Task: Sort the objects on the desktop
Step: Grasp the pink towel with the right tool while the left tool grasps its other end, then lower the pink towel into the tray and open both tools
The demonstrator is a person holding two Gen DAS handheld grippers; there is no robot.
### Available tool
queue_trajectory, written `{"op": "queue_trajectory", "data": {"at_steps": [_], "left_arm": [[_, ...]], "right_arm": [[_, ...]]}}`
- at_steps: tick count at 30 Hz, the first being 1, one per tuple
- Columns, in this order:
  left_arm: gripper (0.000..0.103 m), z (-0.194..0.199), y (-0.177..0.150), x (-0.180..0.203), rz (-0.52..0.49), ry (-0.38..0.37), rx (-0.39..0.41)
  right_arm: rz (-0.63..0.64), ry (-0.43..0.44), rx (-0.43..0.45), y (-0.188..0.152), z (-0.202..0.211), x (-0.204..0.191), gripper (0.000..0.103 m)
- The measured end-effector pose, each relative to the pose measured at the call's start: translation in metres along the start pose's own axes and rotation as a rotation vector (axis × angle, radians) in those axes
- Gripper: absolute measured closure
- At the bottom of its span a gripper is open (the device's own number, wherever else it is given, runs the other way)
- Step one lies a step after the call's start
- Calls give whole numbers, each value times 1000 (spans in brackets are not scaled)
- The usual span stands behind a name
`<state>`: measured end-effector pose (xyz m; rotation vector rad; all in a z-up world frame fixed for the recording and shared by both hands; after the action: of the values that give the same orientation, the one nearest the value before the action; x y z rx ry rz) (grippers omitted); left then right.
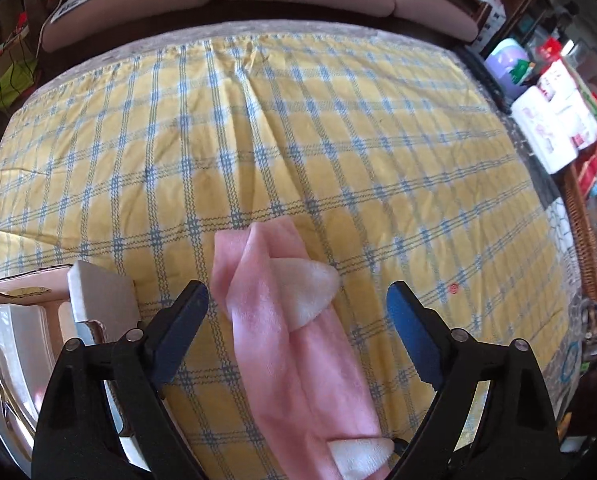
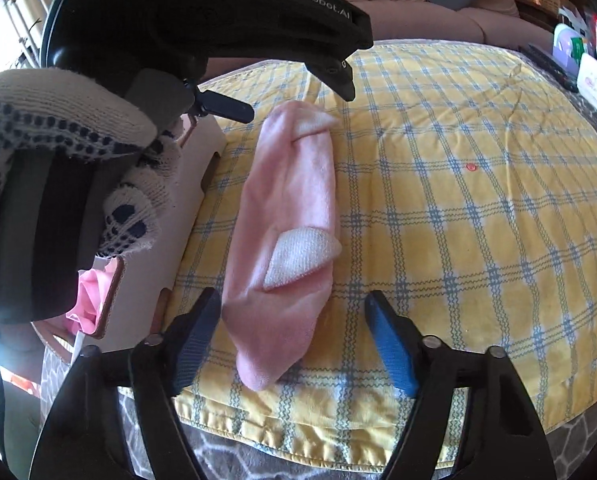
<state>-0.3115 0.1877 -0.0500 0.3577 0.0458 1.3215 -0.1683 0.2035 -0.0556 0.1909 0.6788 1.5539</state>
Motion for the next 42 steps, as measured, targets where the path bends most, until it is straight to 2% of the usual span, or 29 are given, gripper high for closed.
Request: {"op": "queue_trajectory", "data": {"at_steps": [1,3,6,7,8,11,18,23,27,29,34,39,42], "left_arm": [[13,-4,-1,-1,2,5,-10],[15,-12,-4,-3,4,12,-28],[38,-12,-4,-4,-37,54,-13],[78,-12,-4,-2,-39,23,-19],[86,-11,-5,-3,-30,21,-27],[89,-2,-5,2,-67,7,1],[90,72,7,6,-105,-81,106],[90,136,18,-29,-99,-83,173],[90,161,16,-73,-59,-47,190],[90,159,13,-94,-33,-34,181],[90,126,-6,-133,17,-24,130],[89,85,-21,-148,55,-25,86],[82,75,-25,-150,68,-38,101]], "right_arm": [[-2,3,-5,0,-2,1,37],[4,-4,-5,0,-3,2,39],[18,-18,-4,1,-4,1,52],[23,-15,-7,1,-5,0,66],[28,-12,-9,1,-6,-2,74],[56,-12,0,4,-5,-9,84],[89,33,47,17,19,-30,88],[137,100,131,44,65,-69,88],[121,245,155,56,84,-116,88],[121,293,146,60,80,-133,88],[114,314,73,45,44,-168,88],[113,242,-7,17,2,-166,88],[147,175,-35,7,-11,-165,88]]}}
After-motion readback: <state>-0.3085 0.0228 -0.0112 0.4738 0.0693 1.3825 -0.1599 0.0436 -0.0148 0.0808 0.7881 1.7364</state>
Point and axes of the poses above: each gripper's, at about its wrist camera, not at the fingertips, and z roughly against the way its jaws point, x to its right, y to its top, the point moved 9 cm from there along -z, roughly the way its jaws point, and after that the axes turned 2 degrees about -x, right-handed, at the moved point
